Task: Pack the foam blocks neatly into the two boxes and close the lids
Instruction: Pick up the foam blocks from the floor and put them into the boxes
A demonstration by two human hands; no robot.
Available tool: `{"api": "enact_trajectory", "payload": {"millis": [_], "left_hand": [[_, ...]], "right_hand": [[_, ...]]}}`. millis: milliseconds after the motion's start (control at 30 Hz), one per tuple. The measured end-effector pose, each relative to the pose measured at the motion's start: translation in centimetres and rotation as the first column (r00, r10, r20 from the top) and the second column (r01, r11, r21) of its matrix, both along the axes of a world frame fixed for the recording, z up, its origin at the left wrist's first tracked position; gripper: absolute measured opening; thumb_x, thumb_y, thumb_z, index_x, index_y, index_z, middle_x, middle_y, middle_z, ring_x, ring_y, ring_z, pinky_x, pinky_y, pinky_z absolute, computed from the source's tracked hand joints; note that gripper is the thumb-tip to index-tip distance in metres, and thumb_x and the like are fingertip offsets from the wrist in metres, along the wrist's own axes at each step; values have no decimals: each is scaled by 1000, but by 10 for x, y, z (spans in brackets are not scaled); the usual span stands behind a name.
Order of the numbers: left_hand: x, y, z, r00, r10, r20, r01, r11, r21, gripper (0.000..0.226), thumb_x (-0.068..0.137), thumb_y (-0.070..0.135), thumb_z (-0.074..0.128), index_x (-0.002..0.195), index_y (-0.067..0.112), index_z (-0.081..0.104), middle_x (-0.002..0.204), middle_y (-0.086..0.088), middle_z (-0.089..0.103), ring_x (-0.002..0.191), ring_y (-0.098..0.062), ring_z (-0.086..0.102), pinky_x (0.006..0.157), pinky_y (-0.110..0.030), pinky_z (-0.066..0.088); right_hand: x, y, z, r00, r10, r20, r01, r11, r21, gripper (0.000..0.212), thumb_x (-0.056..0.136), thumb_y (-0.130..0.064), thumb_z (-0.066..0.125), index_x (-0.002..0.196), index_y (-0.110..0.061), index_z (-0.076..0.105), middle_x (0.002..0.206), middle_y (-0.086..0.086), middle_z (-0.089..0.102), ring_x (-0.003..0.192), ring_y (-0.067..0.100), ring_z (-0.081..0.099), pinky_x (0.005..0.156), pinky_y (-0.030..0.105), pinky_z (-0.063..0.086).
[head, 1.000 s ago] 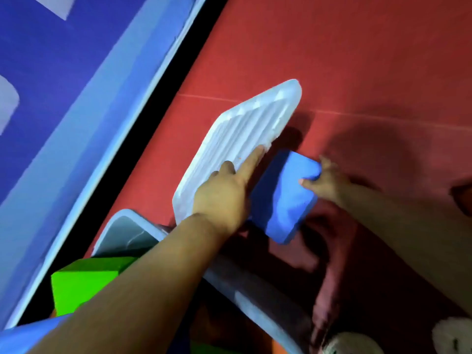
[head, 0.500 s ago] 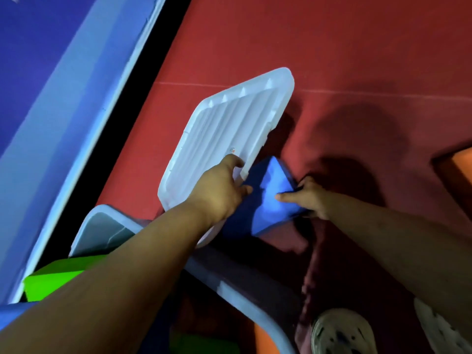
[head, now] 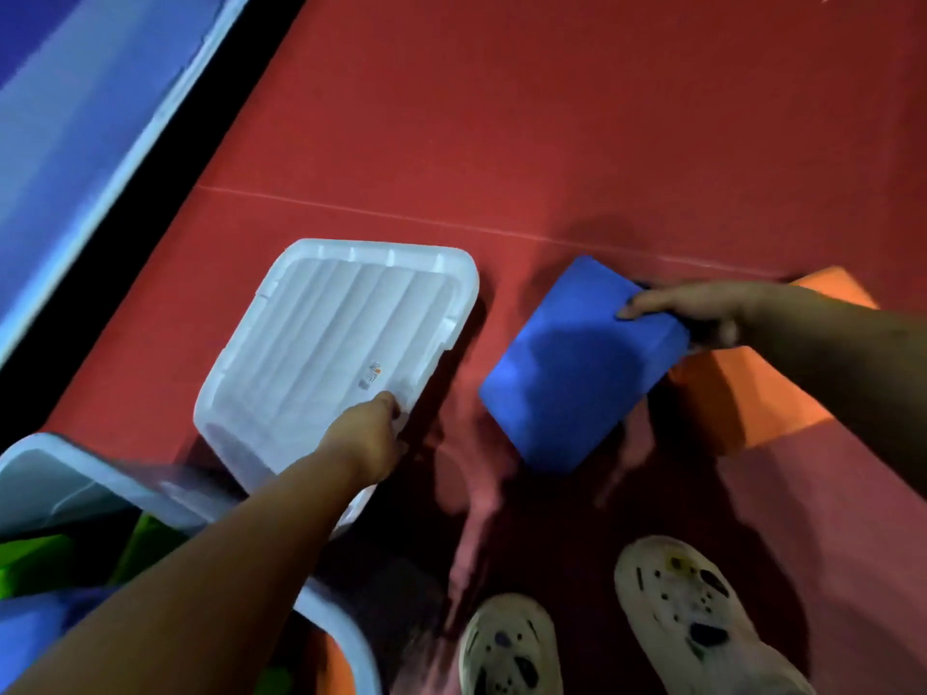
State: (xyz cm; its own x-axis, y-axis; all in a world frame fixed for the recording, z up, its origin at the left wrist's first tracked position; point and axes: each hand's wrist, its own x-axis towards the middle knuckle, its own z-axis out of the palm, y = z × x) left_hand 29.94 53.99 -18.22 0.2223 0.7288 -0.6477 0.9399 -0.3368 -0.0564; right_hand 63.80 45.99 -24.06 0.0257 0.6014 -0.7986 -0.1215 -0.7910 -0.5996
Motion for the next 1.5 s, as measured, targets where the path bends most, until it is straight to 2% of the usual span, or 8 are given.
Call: {"api": "enact_trajectory", "payload": {"millis": [200,400,533,633,733,900,1067,1500], "left_hand": [[11,-22,-35,977,198,82,-187,974,-131,29,89,21,61,115,9,54,98,-14,66,91,-31,63,80,-31,47],[48,-25,-1,322,909,264,-492,399,-774,58,77,75,43,114,33,57,111,-1,68,104,-23,65,94,-44,48],[64,-41,1,620,742,254,-249,493,-834,67,71,47,78,131,37,50,123,7,66,113,-17,63,103,-44,45],[72,-48,-5,559,775,297,-290,518,-805,59,76,37,76,128,42,50,118,11,68,107,-16,66,99,-48,49],[86,-53,-13,455,818,351,-453,552,-700,60,77,46,74,128,41,45,111,13,69,90,-12,71,76,-37,59],[98,-63,-35,532,704,472,-562,710,-424,92,62,55,81,137,36,31,126,1,58,106,-26,62,91,-43,52],[110,-85,-49,574,719,392,-581,695,-424,121,45,65,77,147,33,21,140,1,46,123,-29,51,104,-45,43],[73,-120,19,255,853,456,-693,490,-529,107,49,55,80,140,26,31,126,-7,56,107,-30,59,94,-46,50]], "right_hand": [[54,-27,10,988,-37,-150,21,994,-108,53,41,-32,84,86,-12,64,63,5,69,49,15,65,53,27,56],[22,-21,0,898,89,-432,-63,995,74,70,34,-17,92,101,-19,74,95,7,74,76,17,72,64,32,60],[10,-14,9,940,60,-336,-28,995,97,52,60,-24,84,109,-15,70,85,-1,74,70,10,70,62,24,58],[33,-21,0,957,-44,286,-15,980,200,67,72,-62,68,117,-12,63,96,3,67,87,15,64,73,25,50],[73,-45,-18,371,-29,928,-24,999,40,67,79,-57,63,131,-17,48,133,19,41,123,39,41,101,47,36],[105,-95,-60,651,55,757,309,892,-330,124,63,-66,72,151,-17,0,152,21,17,140,41,19,113,51,24],[112,-98,-53,628,93,772,320,874,-365,123,53,-78,69,147,-11,25,147,22,28,135,41,29,110,47,30],[58,-72,66,600,254,759,-307,949,-75,105,57,-48,84,138,-33,19,128,10,44,116,32,44,95,38,40]]}}
